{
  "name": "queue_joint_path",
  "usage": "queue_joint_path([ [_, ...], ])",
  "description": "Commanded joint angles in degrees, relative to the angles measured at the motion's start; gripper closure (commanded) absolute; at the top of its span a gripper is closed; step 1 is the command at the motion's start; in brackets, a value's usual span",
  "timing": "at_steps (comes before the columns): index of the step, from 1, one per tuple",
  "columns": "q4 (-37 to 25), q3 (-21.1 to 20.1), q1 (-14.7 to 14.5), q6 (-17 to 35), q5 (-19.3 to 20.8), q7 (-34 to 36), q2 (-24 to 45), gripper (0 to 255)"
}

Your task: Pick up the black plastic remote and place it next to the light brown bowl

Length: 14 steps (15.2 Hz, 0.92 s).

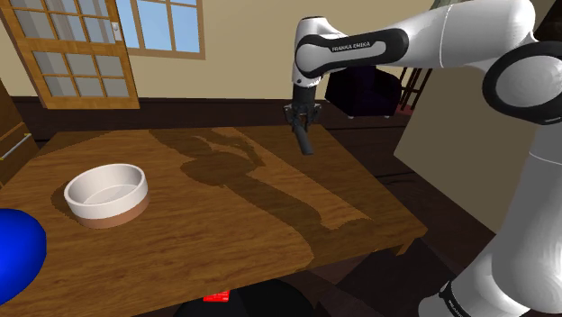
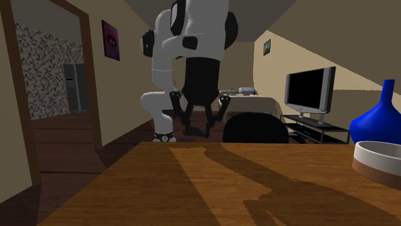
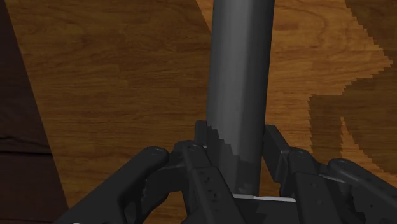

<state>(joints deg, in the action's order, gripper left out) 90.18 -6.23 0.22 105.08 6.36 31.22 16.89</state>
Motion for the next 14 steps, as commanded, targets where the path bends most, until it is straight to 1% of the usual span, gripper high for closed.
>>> queue_joint_path([
  [1,1.1,-0.7,-1.3,0.0,0.0,2.0,-0.9,255],
  [7,3.4,-3.4,-5.8,0.1,0.2,9.3,-2.6,255],
  [14,2.9,-6.7,-11.3,-0.8,0.7,18.1,-2.1,255],
])
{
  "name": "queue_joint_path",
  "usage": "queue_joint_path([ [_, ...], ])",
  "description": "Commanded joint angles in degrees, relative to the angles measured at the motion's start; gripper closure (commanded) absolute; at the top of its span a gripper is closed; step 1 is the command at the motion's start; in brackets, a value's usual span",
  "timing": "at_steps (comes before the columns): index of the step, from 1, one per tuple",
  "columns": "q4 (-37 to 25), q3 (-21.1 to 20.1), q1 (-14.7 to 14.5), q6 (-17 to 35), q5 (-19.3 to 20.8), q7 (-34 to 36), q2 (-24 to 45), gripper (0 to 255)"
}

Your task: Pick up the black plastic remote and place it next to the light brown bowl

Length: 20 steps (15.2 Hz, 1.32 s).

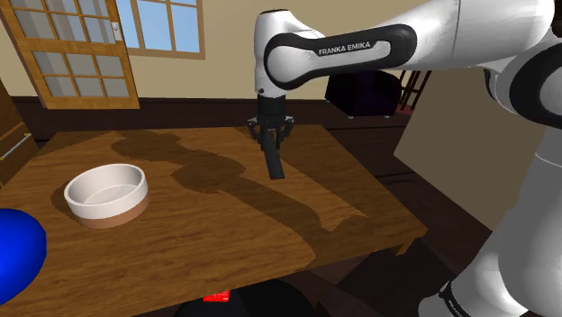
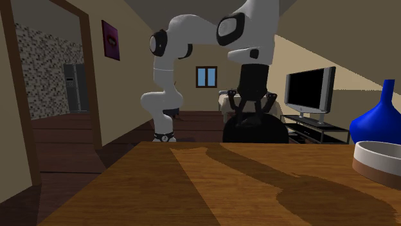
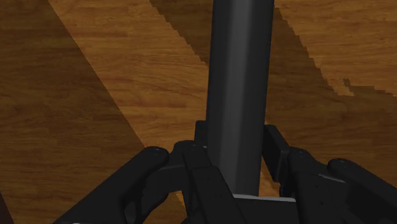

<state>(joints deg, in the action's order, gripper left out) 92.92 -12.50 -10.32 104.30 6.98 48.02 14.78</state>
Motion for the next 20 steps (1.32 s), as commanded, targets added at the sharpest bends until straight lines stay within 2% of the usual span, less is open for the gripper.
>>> queue_joint_path([
  [1,-0.2,-0.9,-1.6,-0.2,0.2,2.6,0.3,255],
  [11,-8.4,-4.9,-10.5,-3.6,2.0,15.0,6.2,255],
  [16,-15.9,-6.3,-15.8,-6.6,3.6,20.9,11.4,255],
  [20,-24.5,-6.9,-20.7,-10.0,5.1,25.1,17.0,255],
])
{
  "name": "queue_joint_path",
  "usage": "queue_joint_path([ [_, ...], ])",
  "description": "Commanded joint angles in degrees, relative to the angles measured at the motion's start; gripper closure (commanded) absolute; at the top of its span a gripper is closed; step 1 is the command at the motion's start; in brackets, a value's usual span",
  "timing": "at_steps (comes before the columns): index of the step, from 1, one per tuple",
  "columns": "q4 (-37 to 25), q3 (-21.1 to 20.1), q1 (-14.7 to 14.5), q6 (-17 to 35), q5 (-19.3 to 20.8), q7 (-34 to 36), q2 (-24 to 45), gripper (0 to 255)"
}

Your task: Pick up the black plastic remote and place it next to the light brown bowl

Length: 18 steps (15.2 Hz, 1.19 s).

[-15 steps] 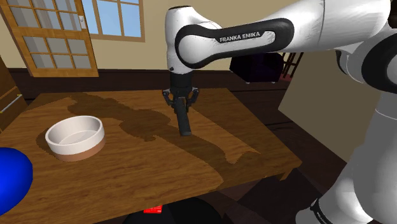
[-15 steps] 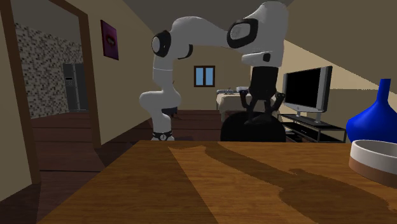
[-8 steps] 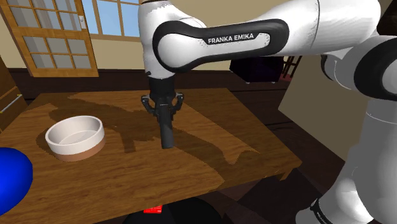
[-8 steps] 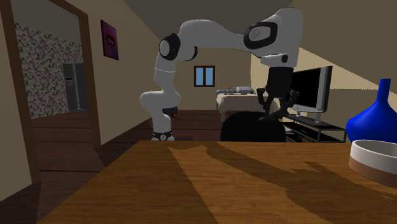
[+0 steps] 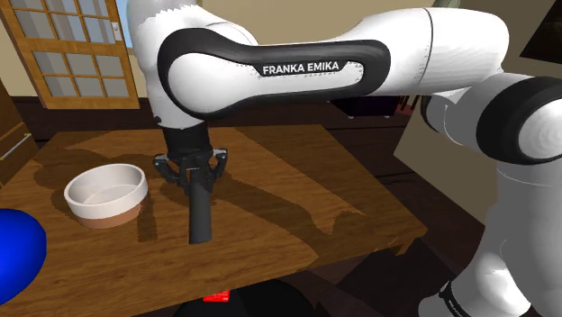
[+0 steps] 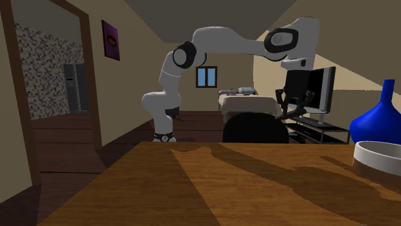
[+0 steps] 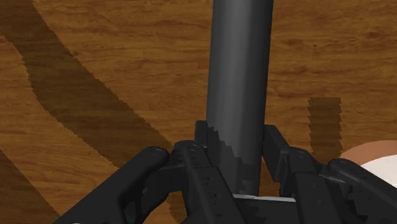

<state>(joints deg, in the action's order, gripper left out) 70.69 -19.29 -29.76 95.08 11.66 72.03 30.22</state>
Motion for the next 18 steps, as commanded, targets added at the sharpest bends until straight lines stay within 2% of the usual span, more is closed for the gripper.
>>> queue_joint_path([
  [1,-4.9,-0.2,-2.6,-1.8,0.9,2.0,3.2,255],
  [4,-14.7,-0.2,-7.0,-5.8,2.2,4.6,9.2,255],
  [5,-20.1,0.0,-9.2,-8.0,2.8,5.4,12.3,255],
  [18,-7.1,-0.1,-7.1,3.1,2.7,6.6,10.8,255],
])
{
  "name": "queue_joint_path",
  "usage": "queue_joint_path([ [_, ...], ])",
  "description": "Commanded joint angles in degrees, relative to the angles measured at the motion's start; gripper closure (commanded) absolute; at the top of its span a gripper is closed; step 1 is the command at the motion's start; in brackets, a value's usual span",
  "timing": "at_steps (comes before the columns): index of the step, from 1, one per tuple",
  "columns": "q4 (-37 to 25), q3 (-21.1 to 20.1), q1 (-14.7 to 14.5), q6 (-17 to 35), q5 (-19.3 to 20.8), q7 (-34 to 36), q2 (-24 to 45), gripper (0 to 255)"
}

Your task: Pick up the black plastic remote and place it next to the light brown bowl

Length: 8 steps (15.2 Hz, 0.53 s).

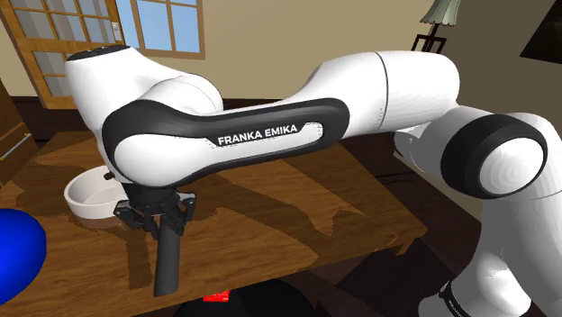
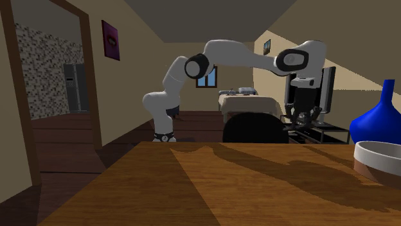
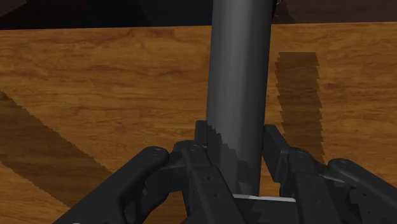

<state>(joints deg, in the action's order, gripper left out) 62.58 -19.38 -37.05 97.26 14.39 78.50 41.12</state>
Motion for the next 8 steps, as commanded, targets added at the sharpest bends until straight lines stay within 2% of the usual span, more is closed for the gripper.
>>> queue_joint_path([
  [1,1.7,0.0,0.3,1.7,0.0,0.2,-0.1,255],
  [8,5.8,0.2,0.7,6.4,0.4,0.7,0.8,255],
])
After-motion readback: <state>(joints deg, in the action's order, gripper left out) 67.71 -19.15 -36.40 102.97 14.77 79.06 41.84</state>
